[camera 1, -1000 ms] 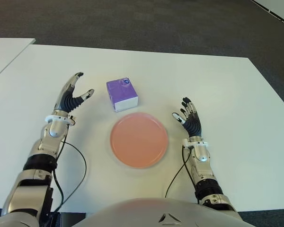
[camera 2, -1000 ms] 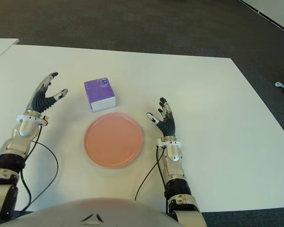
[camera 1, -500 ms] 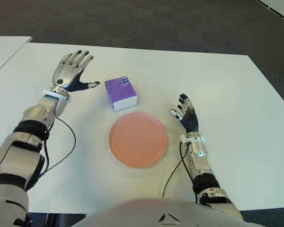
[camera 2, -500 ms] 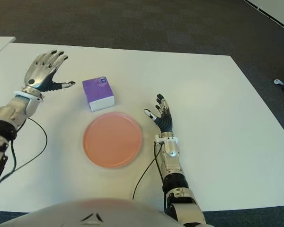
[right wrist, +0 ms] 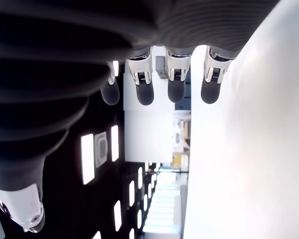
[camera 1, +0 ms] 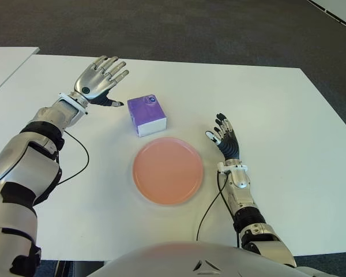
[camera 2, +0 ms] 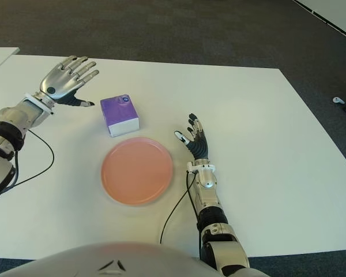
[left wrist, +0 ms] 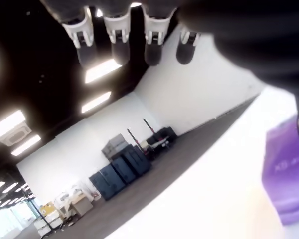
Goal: Put the tissue paper into the plate.
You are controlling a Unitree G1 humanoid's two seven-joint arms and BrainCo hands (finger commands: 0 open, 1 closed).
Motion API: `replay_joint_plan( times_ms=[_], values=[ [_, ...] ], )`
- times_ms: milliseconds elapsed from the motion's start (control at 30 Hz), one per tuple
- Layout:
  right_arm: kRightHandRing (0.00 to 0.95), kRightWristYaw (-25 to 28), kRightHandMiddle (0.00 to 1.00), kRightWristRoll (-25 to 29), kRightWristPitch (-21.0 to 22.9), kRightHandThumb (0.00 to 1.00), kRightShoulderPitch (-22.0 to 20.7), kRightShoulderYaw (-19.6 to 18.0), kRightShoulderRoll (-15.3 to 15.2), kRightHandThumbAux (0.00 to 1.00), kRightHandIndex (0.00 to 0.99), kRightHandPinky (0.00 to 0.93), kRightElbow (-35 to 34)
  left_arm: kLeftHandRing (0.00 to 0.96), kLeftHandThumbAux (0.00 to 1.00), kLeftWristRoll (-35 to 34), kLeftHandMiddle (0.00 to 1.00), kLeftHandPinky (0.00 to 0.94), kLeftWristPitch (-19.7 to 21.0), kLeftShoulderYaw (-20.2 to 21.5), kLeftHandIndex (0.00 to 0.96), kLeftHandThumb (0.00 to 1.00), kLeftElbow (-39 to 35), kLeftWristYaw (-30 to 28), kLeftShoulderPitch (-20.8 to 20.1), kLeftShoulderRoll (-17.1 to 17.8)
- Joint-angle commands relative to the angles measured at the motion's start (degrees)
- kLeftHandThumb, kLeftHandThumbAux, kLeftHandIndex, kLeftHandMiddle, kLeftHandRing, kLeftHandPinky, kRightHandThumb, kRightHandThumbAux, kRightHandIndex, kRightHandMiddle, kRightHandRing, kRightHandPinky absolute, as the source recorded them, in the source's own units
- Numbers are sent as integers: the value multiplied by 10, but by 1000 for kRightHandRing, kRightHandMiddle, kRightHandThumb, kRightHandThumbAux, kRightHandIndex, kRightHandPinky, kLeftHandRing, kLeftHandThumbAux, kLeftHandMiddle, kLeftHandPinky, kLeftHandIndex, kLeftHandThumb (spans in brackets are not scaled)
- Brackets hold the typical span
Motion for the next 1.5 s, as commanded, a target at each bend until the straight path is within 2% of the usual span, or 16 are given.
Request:
replay_joint_plan(
  times_ms=[33, 233, 467, 933, 1267, 1500],
  values=[
    [0, -6, 0, -18, -4, 0, 73, 7, 16, 614, 0, 0, 94, 0, 320, 23, 0, 0, 16, -48, 0, 108, 29, 8, -12, -13],
    [0, -7, 0, -16, -10, 0, 68, 5, 16, 607, 0, 0, 105, 0, 342, 45, 0, 0, 24, -101, 0, 84, 45, -1, -28, -22],
    [0, 4, 0, -6, -23, 0, 65, 0, 17, 597, 0, 0, 122, 0, 349, 75, 0, 0, 38, -159, 0, 116, 55, -15, -44, -29],
    [0, 16, 0, -1, -36, 0, 58, -2, 13, 613, 0, 0, 141, 0, 332, 73, 0, 0, 34, -202, 0, 128, 57, 1, -62, -32],
    [0, 18, 0, -3, -41, 0, 57, -3, 12, 617, 0, 0, 145, 0, 338, 88, 0, 0, 11, -243, 0, 110, 52, 7, -67, -33],
    [0, 24, 0, 1, -46, 0, 56, -4, 12, 610, 0, 0, 150, 0, 336, 82, 0, 0, 1, -251, 0, 104, 49, 9, -73, -37]
  ],
)
